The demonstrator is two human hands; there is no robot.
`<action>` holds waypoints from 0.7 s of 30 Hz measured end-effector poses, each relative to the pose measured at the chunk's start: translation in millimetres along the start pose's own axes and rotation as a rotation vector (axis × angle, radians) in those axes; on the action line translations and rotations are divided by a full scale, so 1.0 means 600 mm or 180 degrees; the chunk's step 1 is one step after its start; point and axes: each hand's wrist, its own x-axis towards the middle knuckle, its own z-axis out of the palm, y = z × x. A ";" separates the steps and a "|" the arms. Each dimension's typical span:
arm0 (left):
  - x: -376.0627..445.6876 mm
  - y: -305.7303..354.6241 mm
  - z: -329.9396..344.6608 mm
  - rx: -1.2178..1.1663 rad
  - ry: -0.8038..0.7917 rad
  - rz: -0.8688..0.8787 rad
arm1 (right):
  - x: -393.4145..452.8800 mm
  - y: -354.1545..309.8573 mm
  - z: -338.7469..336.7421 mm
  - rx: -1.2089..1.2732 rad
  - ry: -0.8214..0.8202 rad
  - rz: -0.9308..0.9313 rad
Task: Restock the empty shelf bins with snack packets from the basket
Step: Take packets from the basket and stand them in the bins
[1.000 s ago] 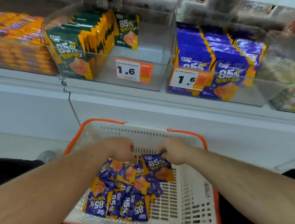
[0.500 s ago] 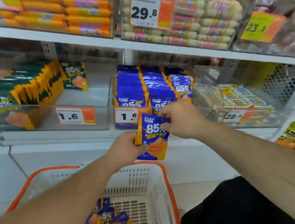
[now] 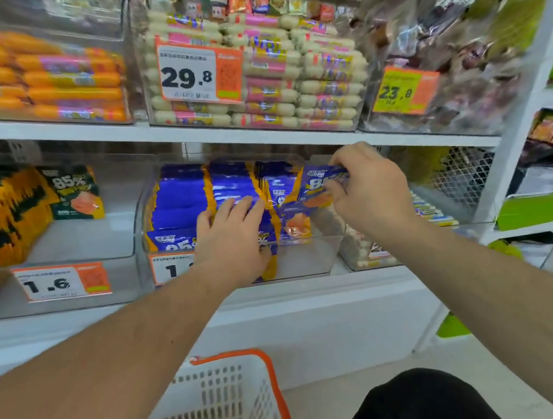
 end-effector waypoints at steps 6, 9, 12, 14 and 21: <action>-0.008 -0.023 0.035 0.0321 -0.0128 -0.0003 | 0.041 0.006 0.073 -0.0814 -0.0974 0.0032; -0.008 -0.022 0.045 0.0321 0.0060 -0.0020 | 0.059 -0.007 0.110 -0.0875 -0.1408 0.0111; -0.009 -0.024 0.054 0.0354 0.0090 -0.0010 | 0.075 -0.012 0.144 -0.0878 -0.1673 0.0274; -0.008 -0.025 0.057 0.0337 0.0140 0.0000 | 0.085 -0.013 0.161 -0.0885 -0.1846 0.0355; -0.005 -0.027 0.063 0.0317 0.0154 0.0017 | 0.095 0.007 0.208 -0.0709 -0.1749 0.0584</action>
